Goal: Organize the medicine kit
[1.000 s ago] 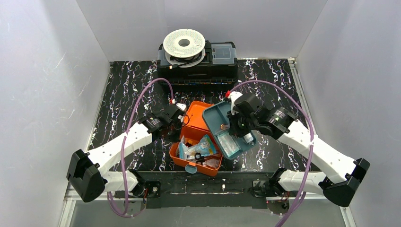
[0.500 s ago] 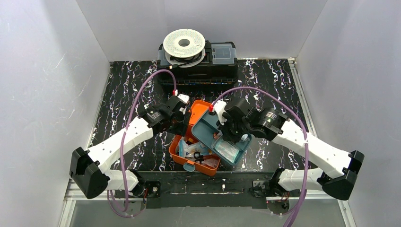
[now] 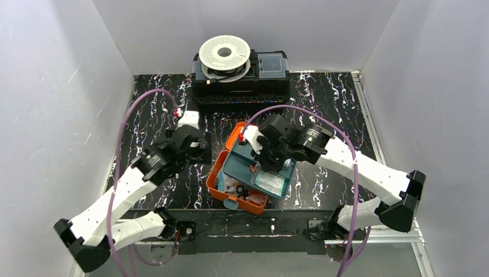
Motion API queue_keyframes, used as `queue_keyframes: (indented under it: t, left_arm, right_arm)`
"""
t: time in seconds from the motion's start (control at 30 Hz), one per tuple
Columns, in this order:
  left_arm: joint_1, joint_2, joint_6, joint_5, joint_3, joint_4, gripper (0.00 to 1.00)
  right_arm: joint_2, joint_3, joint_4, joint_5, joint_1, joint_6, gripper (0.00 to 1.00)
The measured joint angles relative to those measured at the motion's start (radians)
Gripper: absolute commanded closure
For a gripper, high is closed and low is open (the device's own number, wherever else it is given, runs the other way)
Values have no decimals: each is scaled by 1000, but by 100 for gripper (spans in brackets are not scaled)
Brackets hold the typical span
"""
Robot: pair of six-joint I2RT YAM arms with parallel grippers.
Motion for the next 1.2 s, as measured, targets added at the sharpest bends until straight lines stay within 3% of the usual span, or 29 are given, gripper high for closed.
queue_keyframes:
  t: [0.47, 1.2]
  left_arm:
    - [0, -463, -51, -89, -160, -21, 2]
    - [0, -478, -50, -97, -223, -37, 2]
  right_arm:
    - [193, 106, -3, -20, 49, -50, 99]
    - [281, 42, 140, 2, 127, 63, 99]
